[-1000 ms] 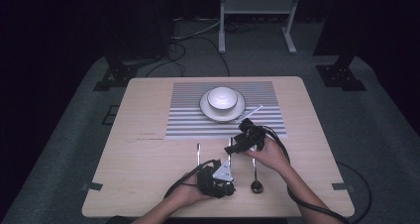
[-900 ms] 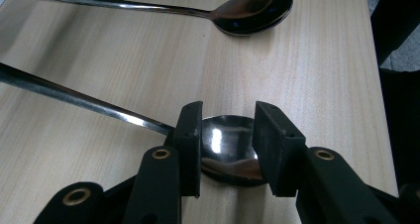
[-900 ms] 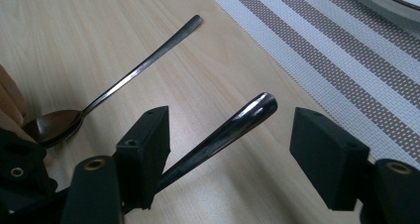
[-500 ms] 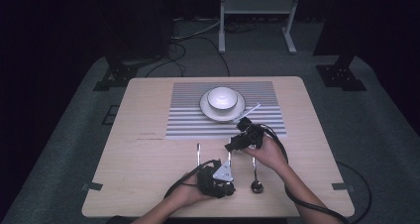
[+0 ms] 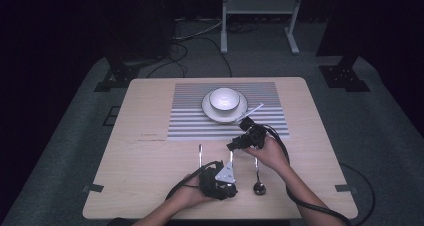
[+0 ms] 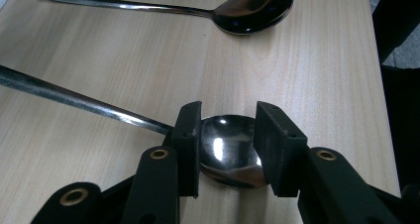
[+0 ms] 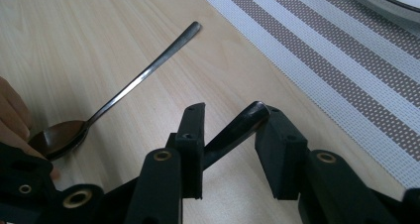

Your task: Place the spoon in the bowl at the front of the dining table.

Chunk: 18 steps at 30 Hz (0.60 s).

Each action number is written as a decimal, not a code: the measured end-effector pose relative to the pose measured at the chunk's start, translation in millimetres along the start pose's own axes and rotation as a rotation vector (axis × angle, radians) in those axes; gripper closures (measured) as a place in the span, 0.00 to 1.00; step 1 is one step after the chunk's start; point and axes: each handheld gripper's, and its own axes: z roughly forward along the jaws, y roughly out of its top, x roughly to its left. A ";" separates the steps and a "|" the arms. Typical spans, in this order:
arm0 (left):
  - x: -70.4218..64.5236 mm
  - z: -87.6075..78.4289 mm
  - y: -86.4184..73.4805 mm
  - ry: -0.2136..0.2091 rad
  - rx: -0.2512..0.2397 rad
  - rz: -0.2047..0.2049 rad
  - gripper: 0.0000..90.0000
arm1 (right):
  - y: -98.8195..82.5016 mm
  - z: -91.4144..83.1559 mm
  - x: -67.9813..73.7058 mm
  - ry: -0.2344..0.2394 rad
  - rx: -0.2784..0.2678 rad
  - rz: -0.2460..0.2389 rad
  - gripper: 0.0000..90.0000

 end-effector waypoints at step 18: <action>1.4 -4.6 1.8 -0.012 0.007 -0.023 0.59 | 0.6 -4.4 -0.9 0.048 -0.052 0.030 0.82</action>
